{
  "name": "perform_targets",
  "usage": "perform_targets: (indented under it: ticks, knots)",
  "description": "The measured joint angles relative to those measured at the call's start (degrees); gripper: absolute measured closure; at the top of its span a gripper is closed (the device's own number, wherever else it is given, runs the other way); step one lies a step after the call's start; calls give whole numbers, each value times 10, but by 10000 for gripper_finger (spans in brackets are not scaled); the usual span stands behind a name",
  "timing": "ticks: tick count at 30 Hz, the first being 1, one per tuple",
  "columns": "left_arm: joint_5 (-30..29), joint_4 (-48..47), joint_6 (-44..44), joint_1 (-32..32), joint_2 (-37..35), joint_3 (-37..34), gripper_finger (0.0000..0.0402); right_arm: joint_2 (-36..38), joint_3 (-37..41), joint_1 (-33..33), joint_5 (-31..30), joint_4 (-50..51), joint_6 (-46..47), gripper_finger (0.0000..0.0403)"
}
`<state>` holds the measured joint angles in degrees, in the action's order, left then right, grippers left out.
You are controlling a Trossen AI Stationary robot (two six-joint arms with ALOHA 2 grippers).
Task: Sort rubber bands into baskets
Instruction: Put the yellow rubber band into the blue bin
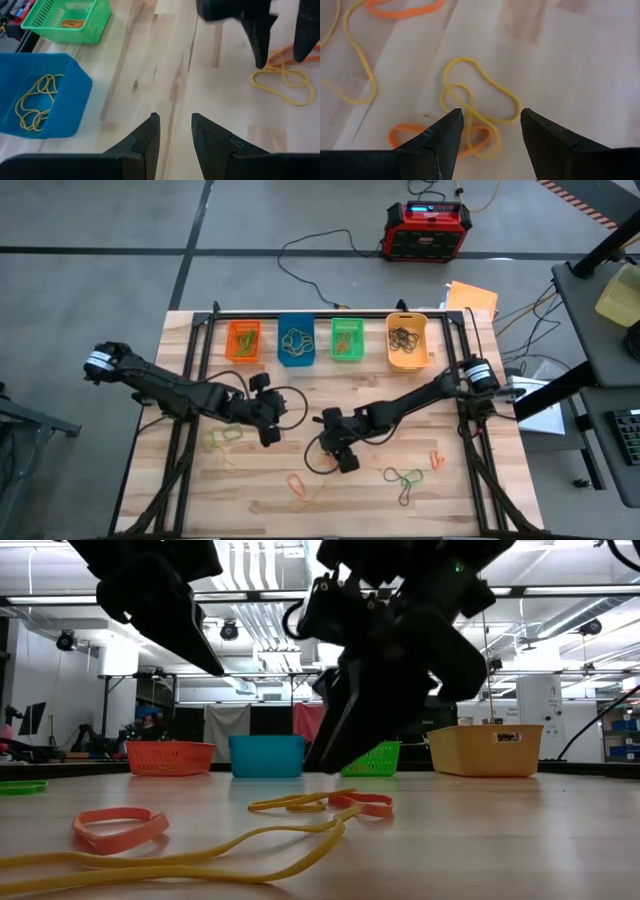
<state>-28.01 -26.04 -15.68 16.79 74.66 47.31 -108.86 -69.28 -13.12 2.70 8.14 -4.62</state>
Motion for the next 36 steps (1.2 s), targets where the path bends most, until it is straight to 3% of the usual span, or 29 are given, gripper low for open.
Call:
perform_targets:
  ticks: [6,11,23,36]
  knots:
    - [0,6,0,3,-1,4,304,-25,0,7,51,-14,1,211]
    - [0,15,-1,3,-1,4,304,-41,-3,12,68,-33,0,235]
    - [0,30,-1,3,1,4,304,-42,-3,14,68,-33,-26,387]
    - [1,60,1,3,1,1,304,37,-1,30,62,-24,-89,394]
